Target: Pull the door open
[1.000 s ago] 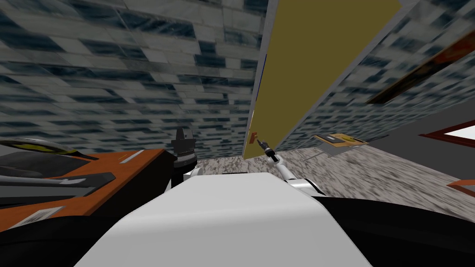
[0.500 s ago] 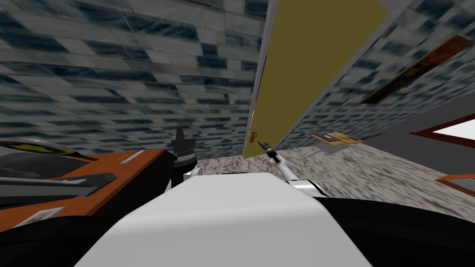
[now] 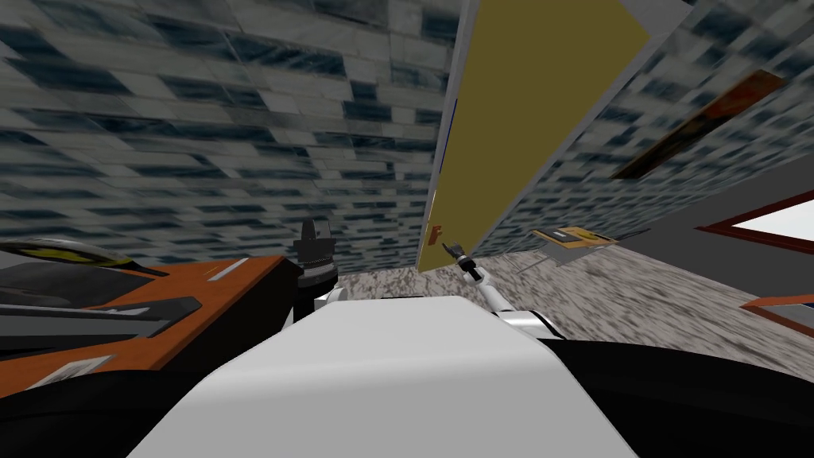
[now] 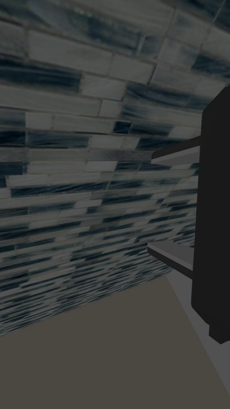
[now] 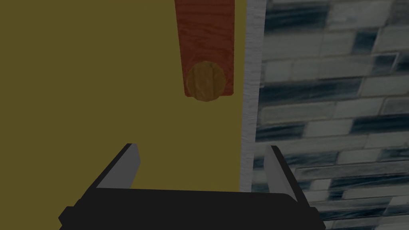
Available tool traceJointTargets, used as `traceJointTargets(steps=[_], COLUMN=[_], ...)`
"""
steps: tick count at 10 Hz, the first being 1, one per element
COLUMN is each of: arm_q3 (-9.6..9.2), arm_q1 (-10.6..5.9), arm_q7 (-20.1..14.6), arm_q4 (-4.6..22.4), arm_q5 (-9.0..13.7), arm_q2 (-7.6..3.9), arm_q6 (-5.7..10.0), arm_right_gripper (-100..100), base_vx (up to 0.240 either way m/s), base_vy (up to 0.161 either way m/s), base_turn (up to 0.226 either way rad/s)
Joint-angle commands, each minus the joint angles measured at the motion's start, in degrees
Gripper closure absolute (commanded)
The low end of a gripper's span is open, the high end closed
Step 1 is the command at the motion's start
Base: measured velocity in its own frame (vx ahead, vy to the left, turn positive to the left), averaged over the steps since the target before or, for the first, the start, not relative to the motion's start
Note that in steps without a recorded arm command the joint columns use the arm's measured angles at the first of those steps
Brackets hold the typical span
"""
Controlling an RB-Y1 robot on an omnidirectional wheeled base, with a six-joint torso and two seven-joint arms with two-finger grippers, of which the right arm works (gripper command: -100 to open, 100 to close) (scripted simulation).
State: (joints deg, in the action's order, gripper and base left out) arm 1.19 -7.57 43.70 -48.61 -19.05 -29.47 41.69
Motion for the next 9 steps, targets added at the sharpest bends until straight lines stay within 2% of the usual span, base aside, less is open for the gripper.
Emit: traceJointTargets(steps=[1,7,8,9], arm_q3=[0.14,0.93,0.85,0.85], arm_q1=[-0.20,-1.10,-1.01,-1.01], arm_q7=[0.26,1.50,1.36,1.36], arm_q4=[0.14,0.81,0.70,0.70], arm_q5=[0.02,0.15,0.14,0.14], arm_q2=[0.16,1.21,1.11,1.11], arm_q6=[-0.21,-1.32,-1.23,-1.23], arm_right_gripper=[-100,-100,-100,100], base_vx=[0.169,0.196,0.086,-0.011], base_vy=[0.031,0.027,0.015,-0.004], base_turn=[0.036,0.039,0.009,-0.015])
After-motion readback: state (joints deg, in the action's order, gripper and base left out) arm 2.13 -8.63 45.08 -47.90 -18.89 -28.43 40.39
